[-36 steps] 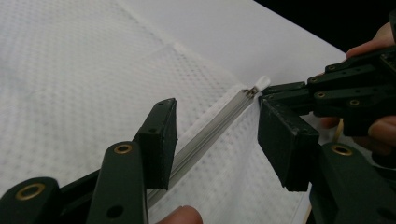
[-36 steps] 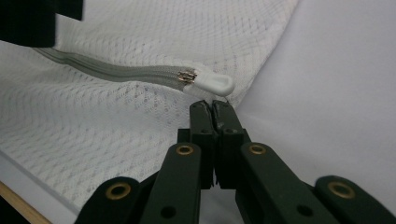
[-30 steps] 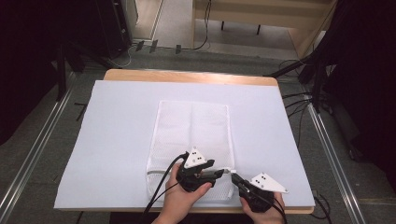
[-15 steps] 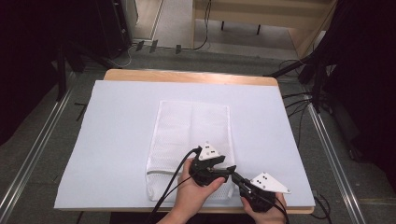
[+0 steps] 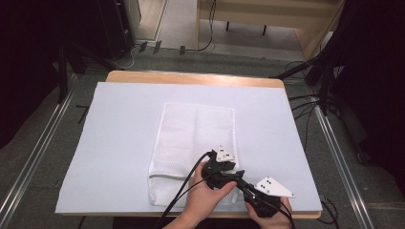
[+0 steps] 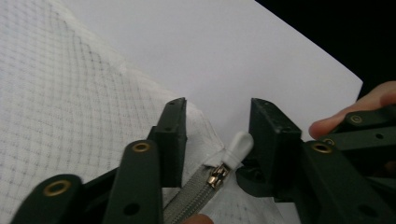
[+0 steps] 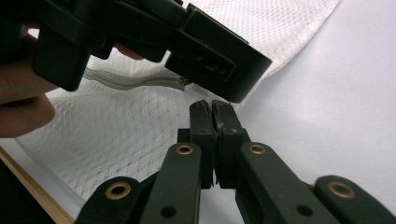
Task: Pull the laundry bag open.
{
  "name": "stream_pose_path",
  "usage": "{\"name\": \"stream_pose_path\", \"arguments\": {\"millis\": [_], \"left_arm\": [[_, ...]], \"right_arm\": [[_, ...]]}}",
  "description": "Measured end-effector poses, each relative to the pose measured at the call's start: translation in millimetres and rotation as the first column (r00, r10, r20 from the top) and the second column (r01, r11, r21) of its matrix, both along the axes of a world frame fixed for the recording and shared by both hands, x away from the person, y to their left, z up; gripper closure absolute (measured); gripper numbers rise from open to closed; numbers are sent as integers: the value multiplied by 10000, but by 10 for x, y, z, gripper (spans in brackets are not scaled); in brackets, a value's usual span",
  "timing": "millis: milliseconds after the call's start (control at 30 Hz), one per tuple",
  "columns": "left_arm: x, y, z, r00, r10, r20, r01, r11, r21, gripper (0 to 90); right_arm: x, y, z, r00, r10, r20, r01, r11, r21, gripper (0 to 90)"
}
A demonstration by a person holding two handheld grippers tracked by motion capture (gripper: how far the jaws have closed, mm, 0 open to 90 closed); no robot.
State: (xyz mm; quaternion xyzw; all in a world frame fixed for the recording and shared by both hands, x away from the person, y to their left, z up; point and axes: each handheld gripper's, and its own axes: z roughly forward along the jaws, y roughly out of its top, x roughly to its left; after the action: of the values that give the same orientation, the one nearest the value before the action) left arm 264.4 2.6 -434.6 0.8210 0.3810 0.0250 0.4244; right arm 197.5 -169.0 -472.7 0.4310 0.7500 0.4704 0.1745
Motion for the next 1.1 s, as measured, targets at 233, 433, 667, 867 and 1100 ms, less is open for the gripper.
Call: {"name": "stream_pose_path", "arguments": {"millis": [233,433,667,867,1100], "left_arm": [[-4,112,84,9999,-111,-49,108,9987,-489,716],[-20,221,116,9995,-227,-199,212,9972,-714,767],[-47,334,96,9984,-297,-491,256,9963,-823,817],[-41,369,78,9973,-319,-666,262,9960,-852,827],[-42,379,60,9961,-521,-717,469,9963,-727,860]], "right_arm": [[8,1,-10,10000,13,-12,-13,10000,-44,897],[16,-15,-3,10000,-21,-39,21,10000,25,897],[18,-31,9,10000,-85,-31,86,9998,163,897],[19,-25,12,10000,-67,20,66,9999,133,897],[24,-41,21,10000,-61,-27,61,9996,281,900]]}}
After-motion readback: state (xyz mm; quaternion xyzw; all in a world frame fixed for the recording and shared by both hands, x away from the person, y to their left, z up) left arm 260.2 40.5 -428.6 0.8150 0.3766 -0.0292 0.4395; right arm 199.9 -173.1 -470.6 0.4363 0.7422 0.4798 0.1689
